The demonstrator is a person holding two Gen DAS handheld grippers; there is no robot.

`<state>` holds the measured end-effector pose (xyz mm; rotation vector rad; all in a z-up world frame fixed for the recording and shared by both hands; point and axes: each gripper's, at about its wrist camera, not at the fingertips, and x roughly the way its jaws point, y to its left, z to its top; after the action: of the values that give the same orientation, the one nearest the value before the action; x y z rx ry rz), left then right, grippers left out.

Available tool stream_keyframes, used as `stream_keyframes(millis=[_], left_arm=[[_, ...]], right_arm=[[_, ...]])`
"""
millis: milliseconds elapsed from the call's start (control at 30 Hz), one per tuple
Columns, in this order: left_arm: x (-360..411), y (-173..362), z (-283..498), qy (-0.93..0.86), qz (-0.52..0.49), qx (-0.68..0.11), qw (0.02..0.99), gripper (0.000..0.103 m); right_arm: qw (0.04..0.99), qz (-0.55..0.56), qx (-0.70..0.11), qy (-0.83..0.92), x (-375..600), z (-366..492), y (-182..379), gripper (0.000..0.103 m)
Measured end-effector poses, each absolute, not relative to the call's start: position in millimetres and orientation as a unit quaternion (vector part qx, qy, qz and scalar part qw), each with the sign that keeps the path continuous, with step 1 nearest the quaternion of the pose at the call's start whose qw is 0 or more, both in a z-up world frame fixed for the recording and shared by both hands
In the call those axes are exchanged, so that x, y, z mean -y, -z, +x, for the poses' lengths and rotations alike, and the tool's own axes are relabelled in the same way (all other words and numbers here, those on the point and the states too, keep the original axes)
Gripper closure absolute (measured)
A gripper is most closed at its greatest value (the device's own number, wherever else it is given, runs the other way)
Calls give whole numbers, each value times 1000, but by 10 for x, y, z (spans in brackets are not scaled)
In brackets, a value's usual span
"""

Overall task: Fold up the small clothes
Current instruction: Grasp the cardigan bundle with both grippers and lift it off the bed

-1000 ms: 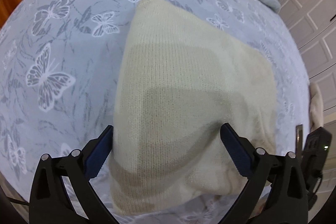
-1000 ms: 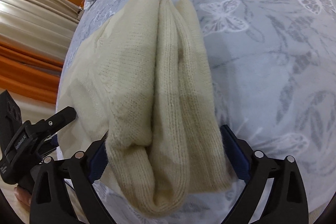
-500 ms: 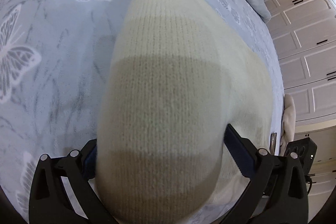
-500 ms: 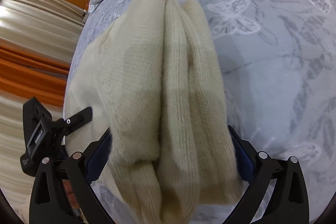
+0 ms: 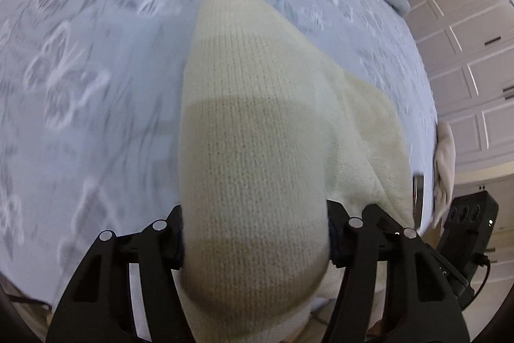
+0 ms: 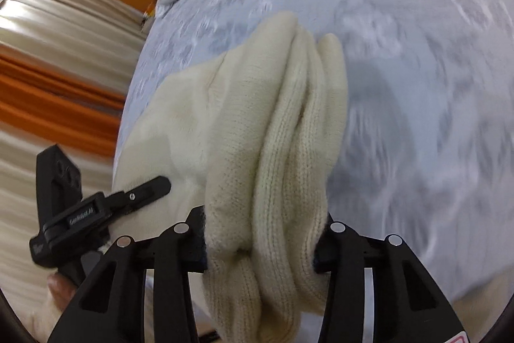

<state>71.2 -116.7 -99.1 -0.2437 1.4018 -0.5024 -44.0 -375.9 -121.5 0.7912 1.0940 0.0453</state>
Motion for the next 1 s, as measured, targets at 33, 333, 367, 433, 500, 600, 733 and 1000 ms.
stream_keyframes(millis=[33,333,367,433,500,600,733,1000], left_arm=[[1115,1025,608,227,-109,-644,723,43],[1134,1330,537,200,-111,-656,719,12],[1165,1368,568,199,-116,-658,717,10],[1183,1421,605,197,-123,-660,715,8],[1194,1412,588,196,-121,-659,716,9],[1239,1321,570,196,-105,-656,721,22],[1239,1133,529,204,-84,-651,726,41],[1201,556,313,220,-43,-621,751,45]], right_arm=[[773,369,-515,-25,3716,-528,1259,58],[742,398,-540,-7,3728,-598,1617,28],[743,393,-542,-8,3708,-544,1626,26],[744,390,-542,-5,3681,-483,1639,21],[747,385,-542,0,3617,-454,1634,23],[752,377,-540,3,3585,-407,1574,37],[767,354,-534,9,3483,-404,1409,58],[789,348,-506,-5,3351,-648,947,60]])
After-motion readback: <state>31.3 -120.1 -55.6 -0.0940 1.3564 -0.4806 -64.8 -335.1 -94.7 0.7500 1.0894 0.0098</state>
